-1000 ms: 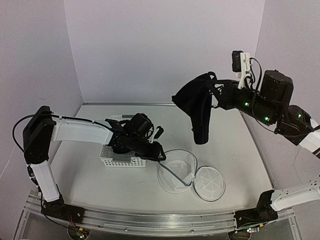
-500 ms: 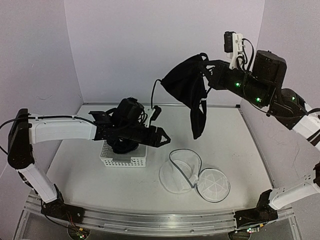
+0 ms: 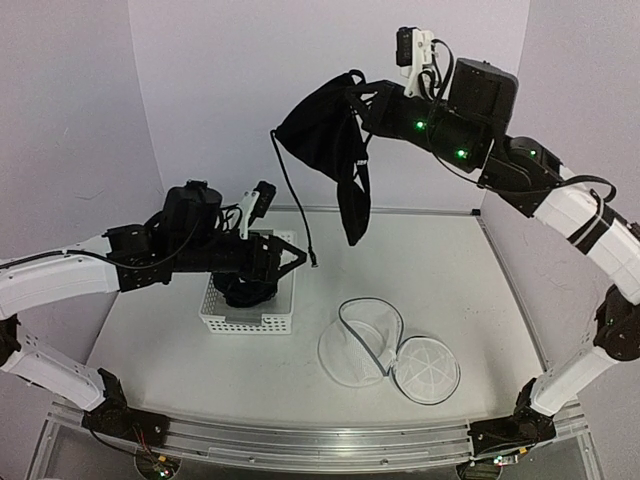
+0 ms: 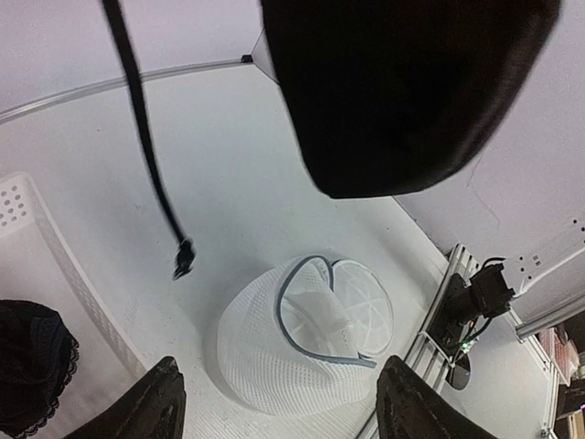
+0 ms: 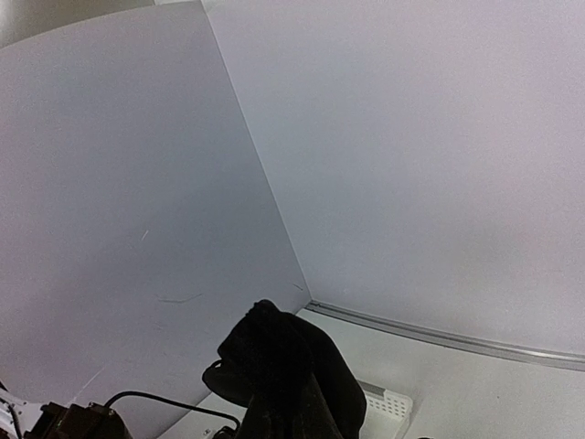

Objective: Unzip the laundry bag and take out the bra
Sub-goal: Hold the bra from the bin, then adjust the laundry bag at the center of the board.

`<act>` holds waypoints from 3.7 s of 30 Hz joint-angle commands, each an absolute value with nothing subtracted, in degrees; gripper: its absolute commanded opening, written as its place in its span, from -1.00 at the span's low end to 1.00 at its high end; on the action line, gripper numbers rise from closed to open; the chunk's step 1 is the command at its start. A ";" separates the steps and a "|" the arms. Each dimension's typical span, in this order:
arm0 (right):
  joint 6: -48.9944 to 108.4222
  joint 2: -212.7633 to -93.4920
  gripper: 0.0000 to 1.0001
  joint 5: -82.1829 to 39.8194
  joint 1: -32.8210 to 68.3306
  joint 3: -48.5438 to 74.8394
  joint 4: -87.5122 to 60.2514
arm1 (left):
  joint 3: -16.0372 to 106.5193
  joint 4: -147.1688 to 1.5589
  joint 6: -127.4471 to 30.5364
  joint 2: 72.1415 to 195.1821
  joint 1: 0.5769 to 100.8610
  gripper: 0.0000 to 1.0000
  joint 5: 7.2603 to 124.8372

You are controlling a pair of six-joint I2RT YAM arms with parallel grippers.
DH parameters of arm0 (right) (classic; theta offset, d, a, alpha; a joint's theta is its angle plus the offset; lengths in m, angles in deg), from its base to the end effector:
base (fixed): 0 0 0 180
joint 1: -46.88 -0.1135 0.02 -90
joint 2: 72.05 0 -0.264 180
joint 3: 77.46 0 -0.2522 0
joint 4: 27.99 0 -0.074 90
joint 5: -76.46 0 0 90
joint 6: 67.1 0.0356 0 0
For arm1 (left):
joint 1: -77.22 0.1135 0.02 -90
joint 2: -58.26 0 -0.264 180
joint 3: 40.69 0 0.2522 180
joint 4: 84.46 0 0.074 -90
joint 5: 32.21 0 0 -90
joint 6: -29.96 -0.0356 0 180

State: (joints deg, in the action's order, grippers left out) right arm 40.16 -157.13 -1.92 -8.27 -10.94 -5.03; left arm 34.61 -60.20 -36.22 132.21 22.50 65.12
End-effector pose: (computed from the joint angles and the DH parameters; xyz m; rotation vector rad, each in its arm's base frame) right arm 0.1931 0.2647 0.5068 -0.3348 1.5029 0.8684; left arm 0.1695 -0.2474 0.3306 0.6487 2.0106 -0.9905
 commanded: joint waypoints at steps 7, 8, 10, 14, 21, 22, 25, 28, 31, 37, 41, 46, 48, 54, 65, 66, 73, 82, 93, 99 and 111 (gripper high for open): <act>44.77 -170.54 -1.00 -8.71 -8.07 -23.94 -10.34 | 34.16 -55.67 -43.04 116.03 22.37 0.46 67.80; 45.65 -171.82 -1.00 -9.65 -8.09 -25.05 -10.36 | 34.35 -54.86 -43.35 114.94 22.37 0.46 67.16; 47.12 -174.48 -1.00 -11.34 -8.07 -27.14 -10.51 | 34.67 -53.23 -43.87 112.87 22.37 0.45 65.31; 49.49 -178.79 -1.00 -13.06 -8.07 -29.41 -11.00 | 35.03 -50.90 -44.47 109.41 22.37 0.45 63.21; 51.19 -184.37 -1.00 -12.47 -8.08 -29.09 -11.86 | 34.90 -49.27 -44.04 106.50 22.37 0.45 62.16; 51.39 -185.06 -1.00 -12.10 -8.08 -28.82 -12.02 | 34.86 -48.99 -44.04 106.45 22.37 0.45 62.10; 52.30 -187.24 -1.00 -10.89 -8.06 -27.85 -12.67 | 34.80 -48.57 -43.82 106.27 22.37 0.45 62.09; 53.84 -189.95 -1.00 -10.96 -8.07 -27.68 -13.22 | 34.48 -48.30 -43.61 105.97 22.37 0.44 61.97; 56.00 -192.46 -1.00 -10.99 -8.05 -27.68 -13.57 | 34.21 -48.19 -43.34 105.56 22.37 0.44 61.75; 60.74 -196.74 -1.00 -9.34 -8.07 -26.44 -13.78 | 33.79 -47.77 -42.60 105.37 22.37 0.44 61.65; 63.77 -198.75 -1.00 -7.22 -7.95 -24.98 -13.79 | 33.61 -47.34 -42.09 105.62 22.37 0.43 61.40; 69.18 -201.47 -1.00 -6.56 -7.07 -23.90 -13.79 | 33.63 -47.23 -41.67 105.79 22.37 0.42 61.56; 71.27 -202.79 -1.00 -6.52 -6.64 -23.89 -13.65 | 33.75 -47.23 -41.50 105.93 22.37 0.42 61.64; 74.53 -206.48 -0.82 -8.90 -5.60 -24.40 -11.75 | 33.49 -47.22 -40.89 106.12 22.37 0.41 61.66; 73.67 -202.88 -0.18 -12.86 -5.47 -20.95 -11.16 | 32.97 -47.15 -40.60 108.52 22.37 0.39 59.48; 73.43 -201.89 -0.16 -12.49 -5.43 -20.12 -11.08 | 33.05 -47.17 -40.61 108.96 22.37 0.39 59.31; 71.18 -194.77 -0.02 -10.64 -5.50 -13.73 -10.97 | 33.32 -47.15 -40.57 110.99 22.37 0.38 59.10; 67.54 -184.00 0.08 -9.70 -5.51 -5.62 -11.33 | 34.13 -47.23 -40.97 113.90 22.40 0.38 59.53; 63.18 -167.20 0.18 -4.07 -5.51 9.47 -10.68 | 35.46 -47.85 -41.26 118.92 22.37 0.39 62.14; 61.47 -155.16 0.23 2.66 -5.49 20.01 -6.32 | 37.70 -48.22 -41.80 124.25 22.37 0.39 65.16; 63.71 -135.72 0.46 6.58 -5.15 36.14 13.19 | 45.41 -49.34 -41.41 140.12 21.99 0.45 73.36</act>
State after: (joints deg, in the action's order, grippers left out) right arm 62.38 -140.32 5.05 -5.26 32.93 3.21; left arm 40.69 -47.00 -40.75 136.78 22.43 69.58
